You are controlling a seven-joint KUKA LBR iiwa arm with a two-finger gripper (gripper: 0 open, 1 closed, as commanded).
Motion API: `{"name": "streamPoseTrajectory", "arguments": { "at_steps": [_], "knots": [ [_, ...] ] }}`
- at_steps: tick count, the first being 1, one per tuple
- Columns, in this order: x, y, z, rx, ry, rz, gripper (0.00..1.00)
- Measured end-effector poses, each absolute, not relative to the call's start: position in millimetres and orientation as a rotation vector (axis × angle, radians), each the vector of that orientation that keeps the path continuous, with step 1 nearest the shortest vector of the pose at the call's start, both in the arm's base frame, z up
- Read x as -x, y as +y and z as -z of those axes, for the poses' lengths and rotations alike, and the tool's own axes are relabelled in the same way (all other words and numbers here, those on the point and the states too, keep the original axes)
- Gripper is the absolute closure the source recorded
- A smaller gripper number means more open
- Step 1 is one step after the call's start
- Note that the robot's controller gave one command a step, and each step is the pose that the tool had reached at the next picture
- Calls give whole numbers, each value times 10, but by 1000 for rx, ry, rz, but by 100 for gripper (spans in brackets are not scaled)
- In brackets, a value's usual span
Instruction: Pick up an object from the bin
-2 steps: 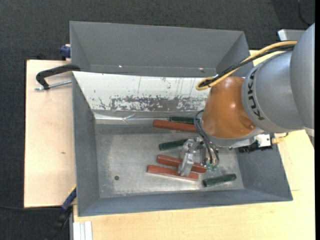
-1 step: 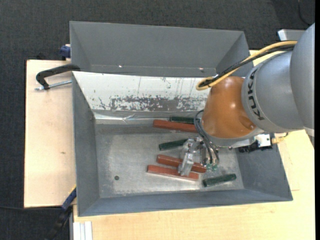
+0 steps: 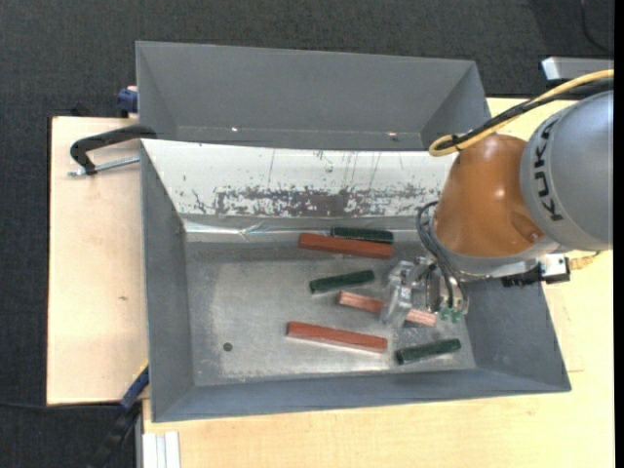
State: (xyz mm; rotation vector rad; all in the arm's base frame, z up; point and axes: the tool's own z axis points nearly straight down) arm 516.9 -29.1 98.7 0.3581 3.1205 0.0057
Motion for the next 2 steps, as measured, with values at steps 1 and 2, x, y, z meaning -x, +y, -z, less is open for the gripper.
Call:
{"name": "streamPoseTrajectory", "arguments": {
  "at_steps": [1, 2],
  "knots": [
    [-5204, -470, -1183, -464, 3100, 4, 100],
    [-5404, -89, -2397, -346, 3118, -2, 100]
  ]
}}
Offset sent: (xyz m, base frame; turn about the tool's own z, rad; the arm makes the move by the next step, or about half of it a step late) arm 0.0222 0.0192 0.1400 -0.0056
